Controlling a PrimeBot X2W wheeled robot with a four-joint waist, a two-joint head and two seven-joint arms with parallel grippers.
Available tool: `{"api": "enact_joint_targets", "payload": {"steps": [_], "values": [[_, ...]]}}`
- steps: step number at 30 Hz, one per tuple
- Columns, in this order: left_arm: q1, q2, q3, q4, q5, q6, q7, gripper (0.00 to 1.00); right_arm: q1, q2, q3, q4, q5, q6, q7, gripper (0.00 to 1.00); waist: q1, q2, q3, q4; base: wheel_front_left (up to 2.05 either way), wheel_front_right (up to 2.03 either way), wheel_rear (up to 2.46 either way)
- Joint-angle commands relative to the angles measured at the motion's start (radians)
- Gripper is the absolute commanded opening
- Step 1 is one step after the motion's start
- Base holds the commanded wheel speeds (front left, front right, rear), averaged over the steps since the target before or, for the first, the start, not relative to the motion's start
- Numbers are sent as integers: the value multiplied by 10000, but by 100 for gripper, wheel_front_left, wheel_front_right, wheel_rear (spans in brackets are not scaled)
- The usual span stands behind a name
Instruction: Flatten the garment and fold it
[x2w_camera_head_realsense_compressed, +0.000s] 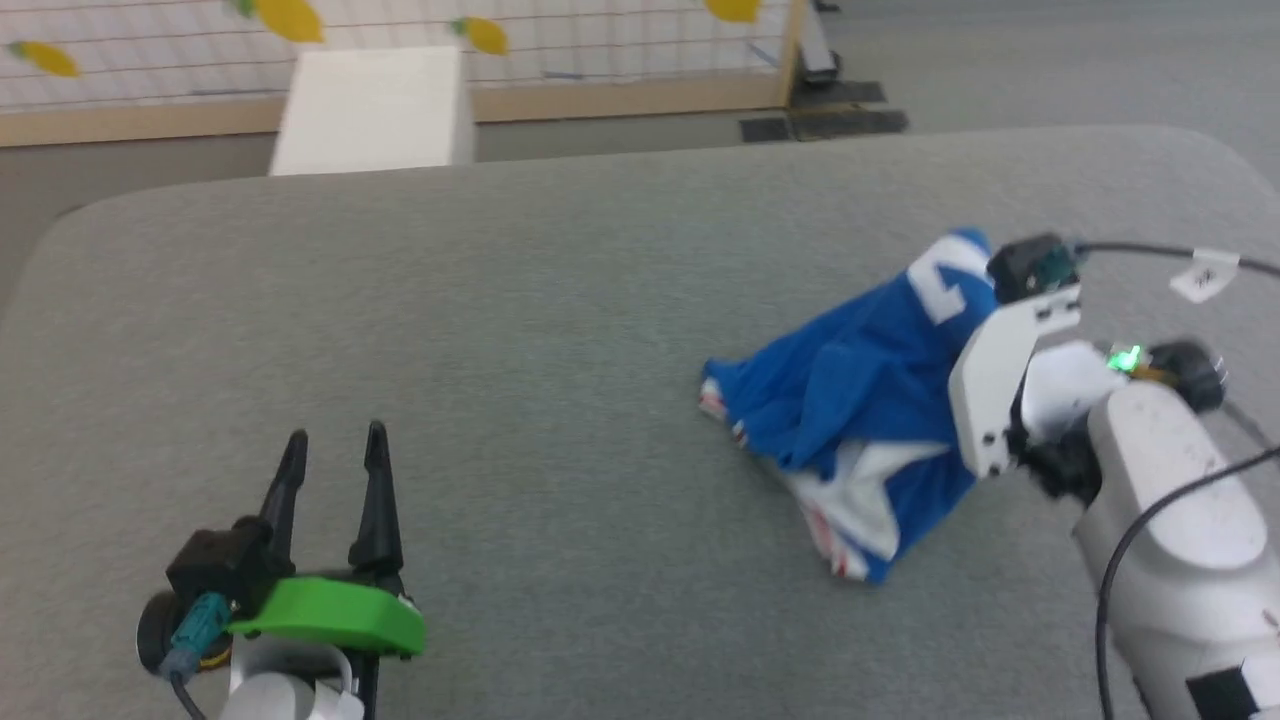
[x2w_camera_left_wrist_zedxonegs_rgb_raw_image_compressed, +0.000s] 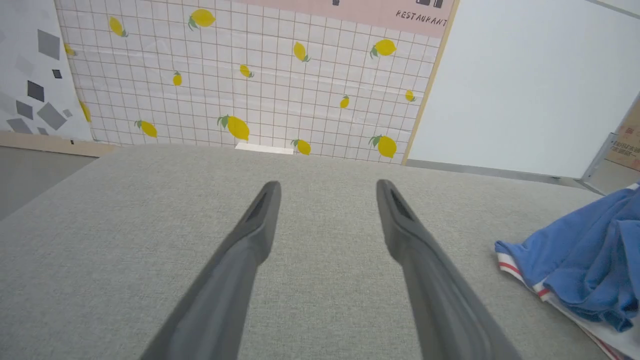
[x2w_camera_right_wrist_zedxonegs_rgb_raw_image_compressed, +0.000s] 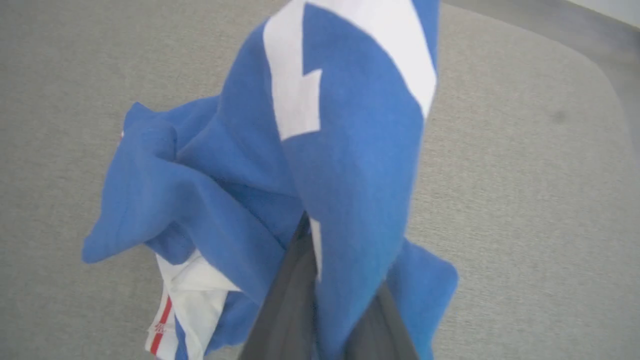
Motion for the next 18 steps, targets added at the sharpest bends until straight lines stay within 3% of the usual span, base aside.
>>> {"api": "enact_joint_targets", "payload": {"steps": [1, 7, 13, 18], "values": [[-274, -22, -6, -107, 148, -48, -38, 100, -289, -113, -43, -141, -367, -15, -16, 0, 0, 0, 714, -974, 0, 0, 0], [-934, 117, -23, -439, 411, -97, -38, 100, -1064, -442, -460, -152, -1701, -15, -231, 0, 0, 0, 1766, -2029, 0, 0, 0], [-1429, 661, -80, -838, 695, -125, -38, 100, -1780, -569, -1190, 258, -2855, -15, -913, 0, 0, 0, 2813, -2909, 0, 0, 0], [-1682, 1069, -162, -1115, 847, -133, -33, 100, -2182, -684, -2049, 611, -3955, -15, -1691, 0, 0, 0, 3382, -3219, 0, 0, 0]]}}
